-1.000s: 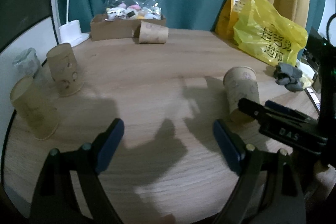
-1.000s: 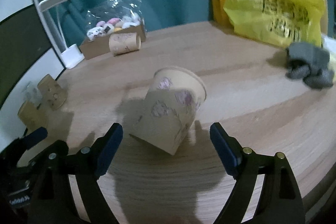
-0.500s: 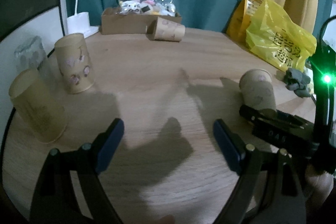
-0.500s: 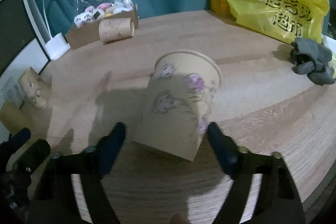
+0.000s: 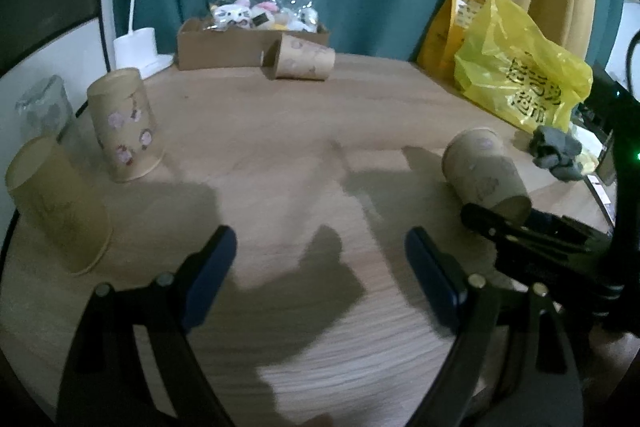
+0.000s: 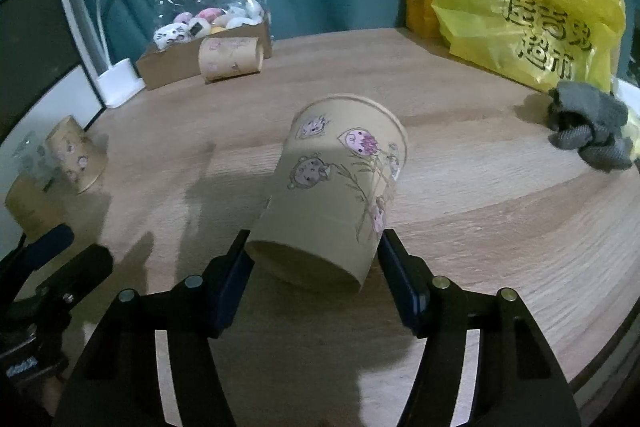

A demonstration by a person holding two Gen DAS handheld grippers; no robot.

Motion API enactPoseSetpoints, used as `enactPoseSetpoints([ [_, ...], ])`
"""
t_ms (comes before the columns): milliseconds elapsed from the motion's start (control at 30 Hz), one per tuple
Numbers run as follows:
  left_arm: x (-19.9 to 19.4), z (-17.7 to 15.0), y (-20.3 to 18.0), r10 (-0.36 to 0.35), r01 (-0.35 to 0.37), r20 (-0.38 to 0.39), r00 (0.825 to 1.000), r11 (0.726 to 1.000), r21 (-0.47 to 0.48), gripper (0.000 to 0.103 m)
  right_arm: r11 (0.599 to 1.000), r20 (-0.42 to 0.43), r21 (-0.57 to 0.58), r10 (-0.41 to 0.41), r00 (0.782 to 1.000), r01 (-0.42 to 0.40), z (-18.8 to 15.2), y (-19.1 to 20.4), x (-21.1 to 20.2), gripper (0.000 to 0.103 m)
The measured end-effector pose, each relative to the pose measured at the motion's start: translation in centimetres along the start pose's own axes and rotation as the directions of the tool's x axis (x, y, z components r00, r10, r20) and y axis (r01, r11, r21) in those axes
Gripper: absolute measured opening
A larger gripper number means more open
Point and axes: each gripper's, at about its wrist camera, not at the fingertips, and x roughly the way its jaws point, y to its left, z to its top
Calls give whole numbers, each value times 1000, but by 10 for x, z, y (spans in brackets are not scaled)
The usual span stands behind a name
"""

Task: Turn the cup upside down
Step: 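Hold the cup upright in the right gripper and lift it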

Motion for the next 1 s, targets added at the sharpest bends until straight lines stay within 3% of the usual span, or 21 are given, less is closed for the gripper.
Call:
enactPoseSetpoints([
  [400,-11,16,-16,-22,21,39,999,1000,5,88,997,26,-75,-7,1000,9,26,-9,-35,66],
  [533,-13,17,-14,-16,16,45,999,1000,-6,88,998,19,-62,-22,1000,23,15,-8,-33,67],
  [633,-11,14,-15,-10,10,33,999,1000,1,88,998,5,-44,-37,999,38,6,-8,-23,75],
  [1000,-7,10,-23,-13,12,14,1000,999,34,88,997,39,8,-75,996,74,-4,-17,-4,76],
])
